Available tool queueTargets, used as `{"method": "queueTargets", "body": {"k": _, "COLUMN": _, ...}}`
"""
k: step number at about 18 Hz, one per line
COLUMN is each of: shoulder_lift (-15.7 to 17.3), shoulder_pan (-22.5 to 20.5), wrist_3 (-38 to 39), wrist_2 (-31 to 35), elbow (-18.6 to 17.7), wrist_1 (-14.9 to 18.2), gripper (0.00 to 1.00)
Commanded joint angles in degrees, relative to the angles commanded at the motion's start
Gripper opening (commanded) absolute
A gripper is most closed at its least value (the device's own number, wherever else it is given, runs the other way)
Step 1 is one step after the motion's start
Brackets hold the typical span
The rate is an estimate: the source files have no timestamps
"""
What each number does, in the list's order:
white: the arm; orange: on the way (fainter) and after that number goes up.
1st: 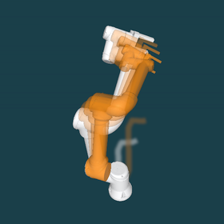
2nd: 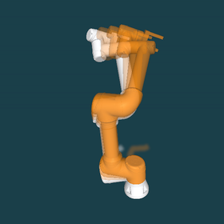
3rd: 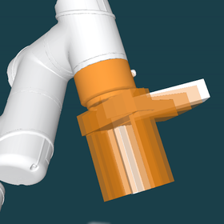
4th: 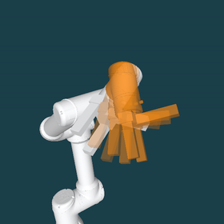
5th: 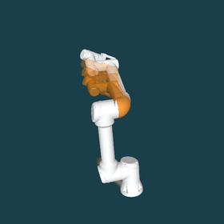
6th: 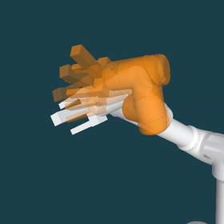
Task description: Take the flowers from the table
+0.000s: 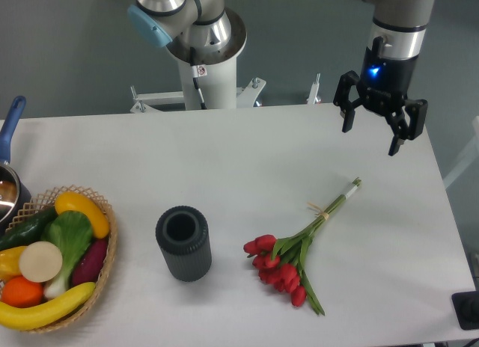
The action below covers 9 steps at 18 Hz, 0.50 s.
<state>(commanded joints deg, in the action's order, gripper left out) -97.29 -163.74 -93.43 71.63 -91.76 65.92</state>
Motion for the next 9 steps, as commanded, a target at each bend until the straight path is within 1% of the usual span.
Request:
{"method": "queueTargets", "body": {"k": 5, "shoulder_lift": -0.1, "shoulder_pan": 0.4, "wrist_3": 0.3, "wrist_2": 0.3, "elbow": 0.0, "wrist_1": -0.1, "gripper": 1.0}}
{"method": "queueTargets", "body": {"k": 9, "shoulder_lift": 0.0, "shoulder_pan": 0.4, "wrist_3": 1.7, "wrist_2": -0.1, "elbow": -2.0, "wrist_1": -0.2, "gripper": 1.0}}
